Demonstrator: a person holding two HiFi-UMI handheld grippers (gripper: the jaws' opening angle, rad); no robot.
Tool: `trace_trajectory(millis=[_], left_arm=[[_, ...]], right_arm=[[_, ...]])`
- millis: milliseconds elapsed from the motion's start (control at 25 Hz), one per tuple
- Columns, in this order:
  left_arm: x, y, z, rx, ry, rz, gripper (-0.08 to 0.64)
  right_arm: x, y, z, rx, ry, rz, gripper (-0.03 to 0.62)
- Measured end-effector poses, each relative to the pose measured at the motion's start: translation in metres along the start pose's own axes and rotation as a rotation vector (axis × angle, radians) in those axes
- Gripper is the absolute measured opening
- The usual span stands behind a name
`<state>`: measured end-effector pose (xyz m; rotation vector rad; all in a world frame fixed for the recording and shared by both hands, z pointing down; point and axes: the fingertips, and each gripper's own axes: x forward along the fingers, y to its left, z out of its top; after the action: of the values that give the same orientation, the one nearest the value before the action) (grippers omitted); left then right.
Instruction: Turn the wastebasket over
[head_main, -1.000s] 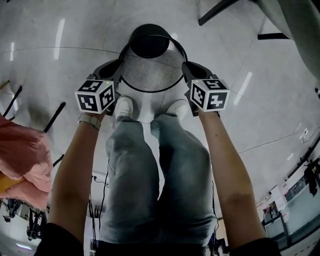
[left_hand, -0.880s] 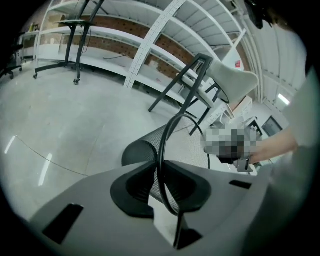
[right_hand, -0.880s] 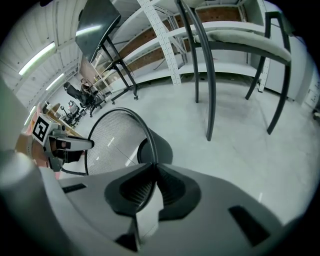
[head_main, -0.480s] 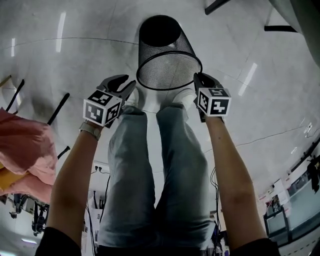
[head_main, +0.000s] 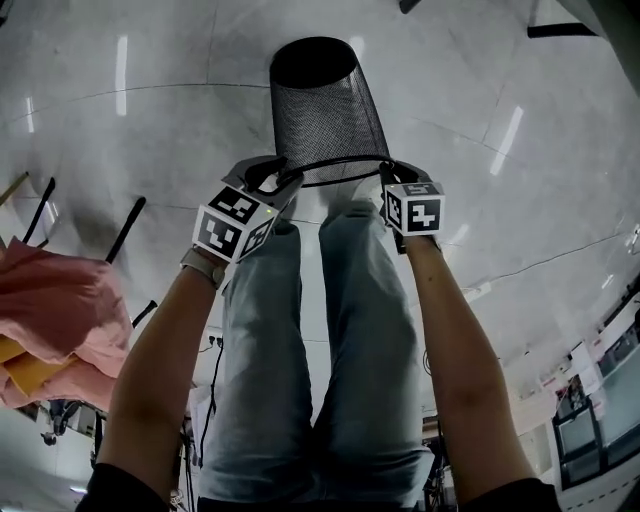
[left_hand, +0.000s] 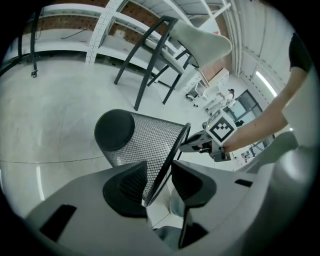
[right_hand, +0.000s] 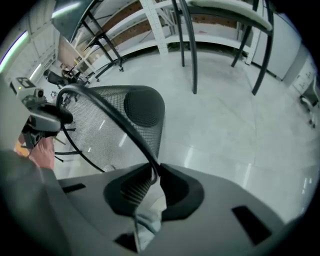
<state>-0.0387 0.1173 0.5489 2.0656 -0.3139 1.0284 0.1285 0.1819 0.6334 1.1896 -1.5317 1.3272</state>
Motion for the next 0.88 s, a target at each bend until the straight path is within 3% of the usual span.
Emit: trace_trajectory(millis=[120,280,640,720,800,880], left_arm=[[0.015,-0.001,-0.023,-0.052,0.07,0.003,0.16],[0.026,0.006,-0.035,-0.145,0.086,0.024,0.16],[0.044,0.005,-0.069,0.064,0.324,0.036,0.186],[0.043,0.001,-0.073,0.047,0.352,-0.009,0.187],[0.041,-0.003,-0.07,-0.017,0.356,-0.055,0.186],[0.037,-0.002,-0.065,-0.066,0.344,-0.061,0.186]], right_arm=[[0.008,-0.008,-0.017,0.06,0.058,0.024,0.051],[0.007,-0.009,-0.023,0.098,0.043,0.047,0.072],[0.001,-0.015,-0.041,0.179,0.036,0.071,0.123],[0.0,-0.012,-0.042,0.198,0.028,0.078,0.127],[-0.002,-0.011,-0.043,0.209,0.023,0.086,0.133],[-0.005,-0.009,-0.042,0.222,0.017,0.101,0.141]])
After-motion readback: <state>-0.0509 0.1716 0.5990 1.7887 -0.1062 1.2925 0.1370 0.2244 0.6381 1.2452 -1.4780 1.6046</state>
